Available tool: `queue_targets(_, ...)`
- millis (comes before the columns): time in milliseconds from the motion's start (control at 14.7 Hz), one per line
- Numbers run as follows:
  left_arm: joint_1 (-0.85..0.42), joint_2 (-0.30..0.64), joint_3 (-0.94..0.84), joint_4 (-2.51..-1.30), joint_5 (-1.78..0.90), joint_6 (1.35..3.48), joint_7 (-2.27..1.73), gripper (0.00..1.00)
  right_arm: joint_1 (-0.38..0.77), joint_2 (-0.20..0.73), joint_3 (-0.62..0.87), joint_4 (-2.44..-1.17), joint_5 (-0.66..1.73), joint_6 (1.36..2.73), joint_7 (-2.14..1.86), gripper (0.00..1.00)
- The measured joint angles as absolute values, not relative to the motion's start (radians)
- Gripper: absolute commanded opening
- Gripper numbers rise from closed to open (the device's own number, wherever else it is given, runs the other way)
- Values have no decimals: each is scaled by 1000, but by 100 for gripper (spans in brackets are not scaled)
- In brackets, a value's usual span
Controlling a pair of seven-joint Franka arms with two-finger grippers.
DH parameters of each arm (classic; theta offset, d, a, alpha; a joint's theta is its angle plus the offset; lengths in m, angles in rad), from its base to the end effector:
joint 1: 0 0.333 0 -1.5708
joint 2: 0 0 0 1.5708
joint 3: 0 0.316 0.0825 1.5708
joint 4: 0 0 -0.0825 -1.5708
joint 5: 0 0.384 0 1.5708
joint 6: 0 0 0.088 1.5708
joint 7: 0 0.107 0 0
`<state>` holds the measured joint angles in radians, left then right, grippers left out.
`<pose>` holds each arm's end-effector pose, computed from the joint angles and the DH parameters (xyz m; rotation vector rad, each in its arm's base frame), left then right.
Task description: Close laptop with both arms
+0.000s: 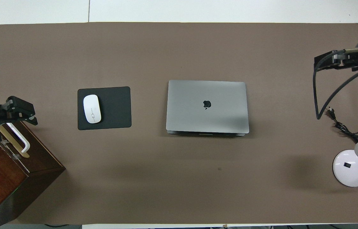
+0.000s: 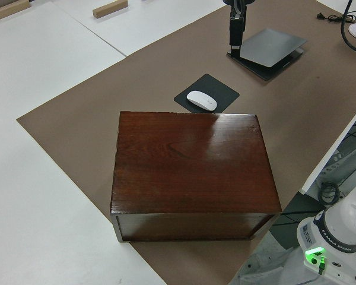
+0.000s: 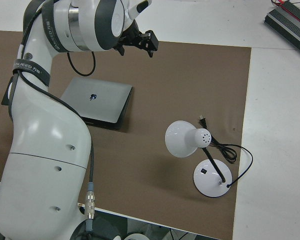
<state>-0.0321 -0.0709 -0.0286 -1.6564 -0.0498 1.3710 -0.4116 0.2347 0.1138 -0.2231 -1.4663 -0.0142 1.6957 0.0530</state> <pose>0.5070 -0.0374 0.6077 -3.0721 -0.5377 0.3440 0.6014 0.0137 0.6220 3.1002 -0.0583 0.1857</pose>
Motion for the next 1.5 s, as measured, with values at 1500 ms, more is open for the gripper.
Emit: queue_targets(1500,-75,16,-4,-1612,-2,1493,-180,100,55,38,-107,-1508,-3,1602,77,100)
